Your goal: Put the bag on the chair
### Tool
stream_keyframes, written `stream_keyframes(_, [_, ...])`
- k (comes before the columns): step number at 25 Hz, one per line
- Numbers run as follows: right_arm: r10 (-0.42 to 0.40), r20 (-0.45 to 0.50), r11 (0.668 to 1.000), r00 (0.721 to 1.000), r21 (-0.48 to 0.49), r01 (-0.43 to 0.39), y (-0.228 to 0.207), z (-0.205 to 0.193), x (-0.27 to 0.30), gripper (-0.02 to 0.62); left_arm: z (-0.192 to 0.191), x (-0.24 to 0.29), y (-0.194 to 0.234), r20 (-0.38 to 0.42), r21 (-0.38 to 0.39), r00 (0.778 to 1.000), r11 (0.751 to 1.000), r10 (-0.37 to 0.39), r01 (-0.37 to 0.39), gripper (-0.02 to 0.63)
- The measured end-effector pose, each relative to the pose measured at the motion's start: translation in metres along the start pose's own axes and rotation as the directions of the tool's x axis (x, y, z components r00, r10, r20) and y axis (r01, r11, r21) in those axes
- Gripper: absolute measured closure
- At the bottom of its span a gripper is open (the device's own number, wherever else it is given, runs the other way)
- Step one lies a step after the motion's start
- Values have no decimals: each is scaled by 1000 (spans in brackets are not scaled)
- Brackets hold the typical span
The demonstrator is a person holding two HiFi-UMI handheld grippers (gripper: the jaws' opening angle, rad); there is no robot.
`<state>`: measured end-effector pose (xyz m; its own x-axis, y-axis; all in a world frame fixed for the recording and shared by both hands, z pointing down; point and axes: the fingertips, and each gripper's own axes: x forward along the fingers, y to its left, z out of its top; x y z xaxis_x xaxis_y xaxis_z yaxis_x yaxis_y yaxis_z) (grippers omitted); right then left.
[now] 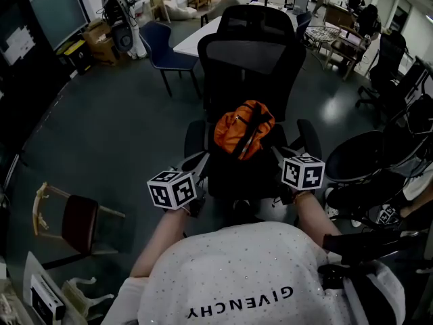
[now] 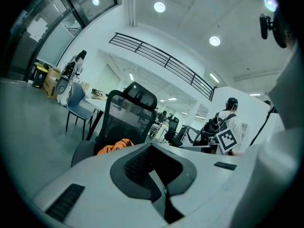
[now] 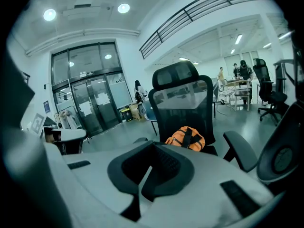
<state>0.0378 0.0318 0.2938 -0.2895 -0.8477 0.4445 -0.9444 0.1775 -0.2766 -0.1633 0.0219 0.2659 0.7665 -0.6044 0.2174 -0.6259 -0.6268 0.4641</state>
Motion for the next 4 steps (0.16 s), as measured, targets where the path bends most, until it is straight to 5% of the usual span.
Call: stream_keyframes(4, [-2, -2, 1000, 1000, 5, 2, -4, -1, -5, 595, -1, 2, -5, -5, 3, 1000, 1000, 1, -1, 598])
